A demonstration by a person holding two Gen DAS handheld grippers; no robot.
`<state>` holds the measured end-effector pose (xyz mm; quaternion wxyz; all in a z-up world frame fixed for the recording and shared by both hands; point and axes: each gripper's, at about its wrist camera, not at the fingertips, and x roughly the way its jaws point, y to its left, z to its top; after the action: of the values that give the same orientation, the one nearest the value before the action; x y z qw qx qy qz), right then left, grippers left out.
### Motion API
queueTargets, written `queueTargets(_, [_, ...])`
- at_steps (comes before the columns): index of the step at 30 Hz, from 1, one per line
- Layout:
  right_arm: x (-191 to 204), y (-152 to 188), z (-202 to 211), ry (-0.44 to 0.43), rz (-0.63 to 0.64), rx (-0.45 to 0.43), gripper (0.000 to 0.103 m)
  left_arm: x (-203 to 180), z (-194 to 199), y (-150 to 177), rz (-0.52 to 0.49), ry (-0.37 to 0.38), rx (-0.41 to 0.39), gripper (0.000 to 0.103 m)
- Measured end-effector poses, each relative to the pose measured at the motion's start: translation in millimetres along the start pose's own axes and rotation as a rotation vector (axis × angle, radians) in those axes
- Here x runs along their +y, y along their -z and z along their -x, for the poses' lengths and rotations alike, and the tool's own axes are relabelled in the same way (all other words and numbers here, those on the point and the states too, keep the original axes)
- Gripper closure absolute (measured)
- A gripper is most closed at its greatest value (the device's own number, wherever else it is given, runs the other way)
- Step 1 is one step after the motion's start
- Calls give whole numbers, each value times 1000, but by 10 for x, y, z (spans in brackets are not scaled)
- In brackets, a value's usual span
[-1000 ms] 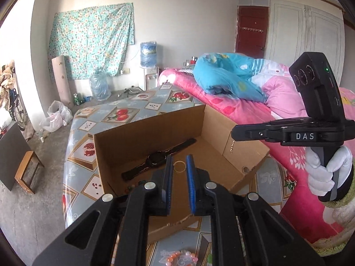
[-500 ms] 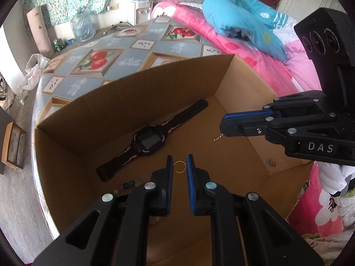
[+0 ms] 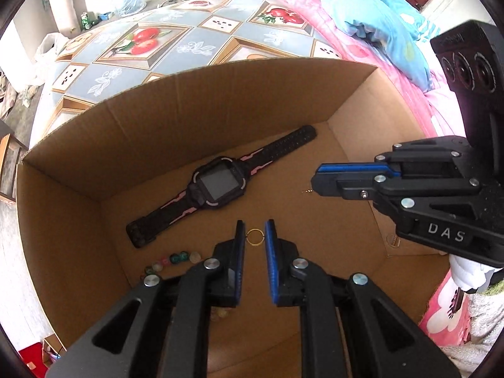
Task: Organize jewelry
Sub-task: 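Open the left tool to drop the gold ring into the box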
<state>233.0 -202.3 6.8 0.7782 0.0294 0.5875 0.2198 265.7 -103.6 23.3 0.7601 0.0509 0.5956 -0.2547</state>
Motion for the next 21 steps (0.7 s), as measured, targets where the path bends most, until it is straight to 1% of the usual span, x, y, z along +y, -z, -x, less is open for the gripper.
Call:
queueTargets(2, [-3, -2, 6, 5, -1, 0, 101, 30, -18, -2, 19, 12, 7, 86])
queueTargets(6, [-7, -6, 14, 14, -1, 7, 101, 56, -46, -27, 33, 16, 10, 85])
queueTargets(9, [-14, -6, 19, 20, -5, 9, 101, 64, -17, -28, 35, 9, -10, 84])
queueTargets(13, [3, -5, 18, 25, -6, 7, 101, 79, 120, -1, 38, 21, -61, 84])
queueTargets(17, [13, -11, 11, 25, -7, 7, 101, 101, 351, 73, 43, 29, -135, 83])
queueTargets(19, [6, -14, 9, 20, -11, 9, 98, 102, 467, 121, 41, 24, -172, 81])
queueTargets(21, [3, -18, 6, 20, -15, 13, 98, 108, 582, 180, 41, 16, -213, 80])
